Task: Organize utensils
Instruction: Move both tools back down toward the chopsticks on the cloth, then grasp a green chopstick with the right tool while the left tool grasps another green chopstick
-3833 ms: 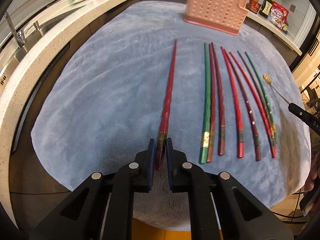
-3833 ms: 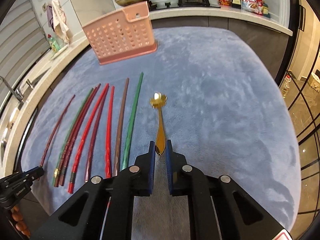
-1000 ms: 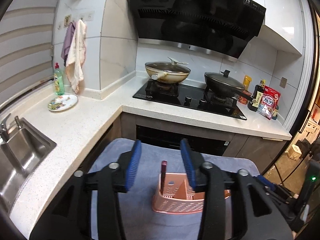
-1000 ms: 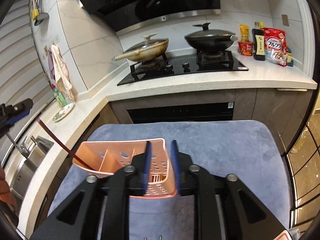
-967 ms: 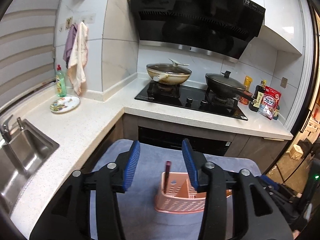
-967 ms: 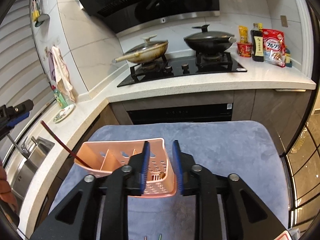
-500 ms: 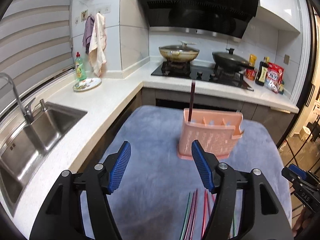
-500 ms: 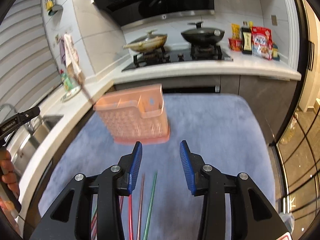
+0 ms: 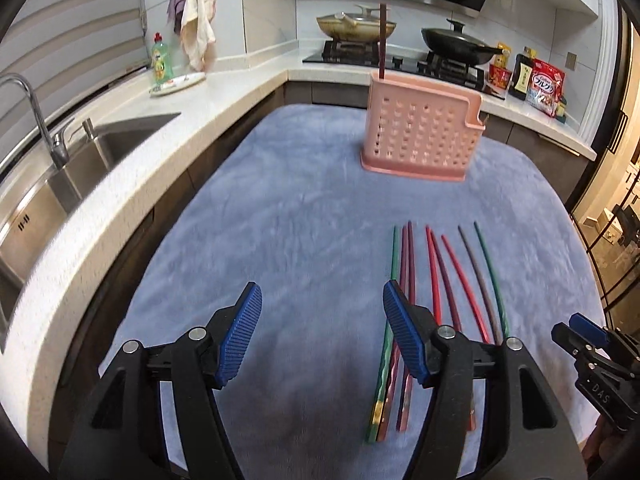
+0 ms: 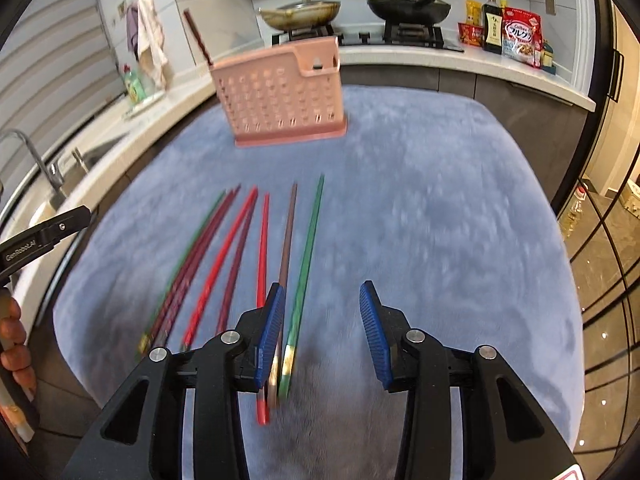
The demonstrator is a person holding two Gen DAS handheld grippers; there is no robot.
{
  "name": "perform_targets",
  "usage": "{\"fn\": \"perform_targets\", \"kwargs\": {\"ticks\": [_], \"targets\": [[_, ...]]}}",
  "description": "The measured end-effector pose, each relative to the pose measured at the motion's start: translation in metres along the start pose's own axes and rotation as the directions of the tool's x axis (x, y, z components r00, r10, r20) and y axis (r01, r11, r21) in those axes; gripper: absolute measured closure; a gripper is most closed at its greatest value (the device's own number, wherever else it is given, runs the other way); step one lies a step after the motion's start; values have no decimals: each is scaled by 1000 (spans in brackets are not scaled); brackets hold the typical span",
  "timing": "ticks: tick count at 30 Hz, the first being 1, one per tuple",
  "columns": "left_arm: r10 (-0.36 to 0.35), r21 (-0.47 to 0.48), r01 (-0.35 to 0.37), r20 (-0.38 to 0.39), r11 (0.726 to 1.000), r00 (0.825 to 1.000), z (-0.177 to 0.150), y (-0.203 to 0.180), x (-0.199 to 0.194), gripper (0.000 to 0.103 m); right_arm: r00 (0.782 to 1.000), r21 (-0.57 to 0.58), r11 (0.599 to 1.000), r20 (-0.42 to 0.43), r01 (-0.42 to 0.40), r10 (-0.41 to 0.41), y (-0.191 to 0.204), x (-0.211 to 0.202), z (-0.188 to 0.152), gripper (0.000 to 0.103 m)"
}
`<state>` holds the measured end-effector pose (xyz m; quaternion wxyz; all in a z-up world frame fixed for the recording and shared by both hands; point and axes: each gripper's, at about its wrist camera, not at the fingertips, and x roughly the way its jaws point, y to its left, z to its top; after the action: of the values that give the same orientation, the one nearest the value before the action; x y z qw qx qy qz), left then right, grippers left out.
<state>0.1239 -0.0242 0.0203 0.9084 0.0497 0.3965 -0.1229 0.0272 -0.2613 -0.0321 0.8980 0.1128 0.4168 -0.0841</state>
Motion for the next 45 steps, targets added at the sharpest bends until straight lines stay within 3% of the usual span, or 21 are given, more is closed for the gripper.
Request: {"fn": "perform_targets", "kwargs": {"ticks": [10,19,30,38,45], "targets": [[-4,-16,3,-55,1000,998,-33,11,5,43,998,-5,1000,-57,9,-9,11,19,-25,67],[-13,-18,12,-80,1000,997,-45,15,7,43,995,-14,1000,-100,17,-18,17,35,-33,85],[-18,-17,16,-96,1000,995,-49,14,11,43,995,-14,1000,-102,8,-10,17,38,-36,86],[-22,-10,21,-110,1000,994,-54,10,13,43,994,0,1000,-112,0,0,11,39,-42,96],[-71,-5,71,-146,997,987,-64,1,16,43,994,22,1000,-111,11,-9,1,31,-47,96]]}}
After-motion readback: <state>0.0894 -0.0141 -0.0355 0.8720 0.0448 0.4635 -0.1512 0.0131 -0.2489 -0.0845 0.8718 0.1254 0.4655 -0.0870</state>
